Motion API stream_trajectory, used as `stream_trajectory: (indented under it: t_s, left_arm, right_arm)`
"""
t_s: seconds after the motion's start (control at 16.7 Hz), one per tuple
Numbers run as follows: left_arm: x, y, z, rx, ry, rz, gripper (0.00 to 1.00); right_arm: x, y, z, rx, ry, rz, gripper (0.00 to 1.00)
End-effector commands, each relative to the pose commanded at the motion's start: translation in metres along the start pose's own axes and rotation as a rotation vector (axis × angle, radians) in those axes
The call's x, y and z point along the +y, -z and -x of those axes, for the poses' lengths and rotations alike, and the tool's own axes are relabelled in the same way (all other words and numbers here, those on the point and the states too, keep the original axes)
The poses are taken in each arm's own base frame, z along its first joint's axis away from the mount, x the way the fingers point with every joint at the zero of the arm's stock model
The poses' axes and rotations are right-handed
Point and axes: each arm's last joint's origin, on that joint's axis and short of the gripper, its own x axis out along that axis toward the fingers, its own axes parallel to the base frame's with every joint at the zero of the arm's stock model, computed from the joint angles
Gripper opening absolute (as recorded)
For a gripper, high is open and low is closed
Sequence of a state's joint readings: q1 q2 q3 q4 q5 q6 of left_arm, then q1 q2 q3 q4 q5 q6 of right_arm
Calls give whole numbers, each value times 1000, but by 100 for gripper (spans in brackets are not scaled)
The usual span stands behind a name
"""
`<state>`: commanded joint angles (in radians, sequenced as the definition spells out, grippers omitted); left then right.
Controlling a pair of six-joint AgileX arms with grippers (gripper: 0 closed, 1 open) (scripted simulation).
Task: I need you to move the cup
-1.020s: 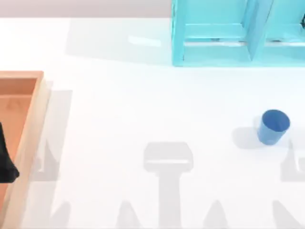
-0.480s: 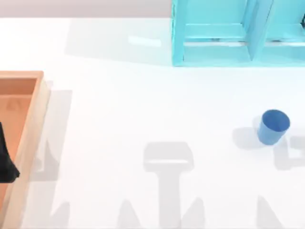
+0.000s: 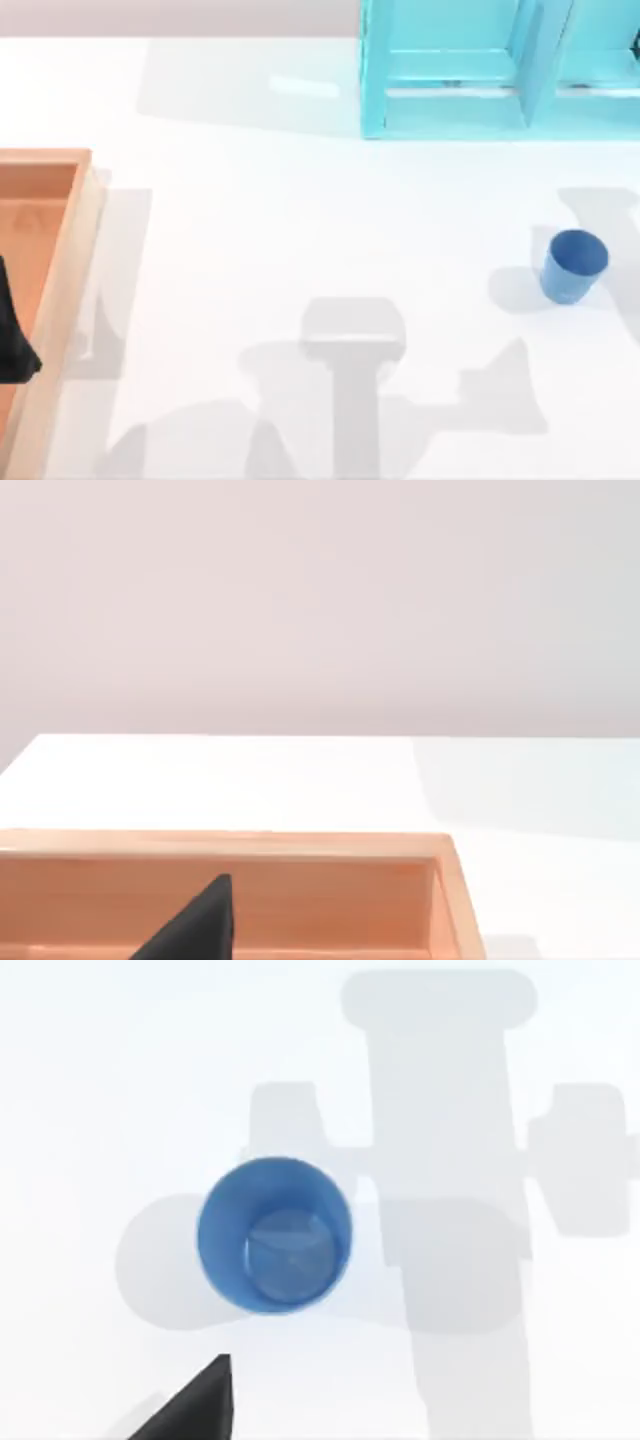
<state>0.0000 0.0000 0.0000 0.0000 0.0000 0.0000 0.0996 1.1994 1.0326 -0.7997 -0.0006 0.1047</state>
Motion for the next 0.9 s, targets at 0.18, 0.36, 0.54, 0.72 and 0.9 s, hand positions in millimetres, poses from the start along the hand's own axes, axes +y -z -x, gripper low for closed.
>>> stream_trajectory:
  t_s: [0.18,0.36,0.54,0.72,0.9]
  left_arm:
    - [0,0,0,0,0,0,100]
    - [0,0,0,0,0,0,100]
    - [0,0,0,0,0,0,100]
    - [0,0,0,0,0,0,100]
    - [0,0,0,0,0,0,100]
  right_arm:
    - [11,-39,-38,238,18,-5,100]
    - [21,-63,-76,427,39,-8,100]
    - [28,-76,-103,549,56,-8,100]
    - [31,-80,-114,599,65,-9,100]
    - [31,-81,-115,601,65,-9,100]
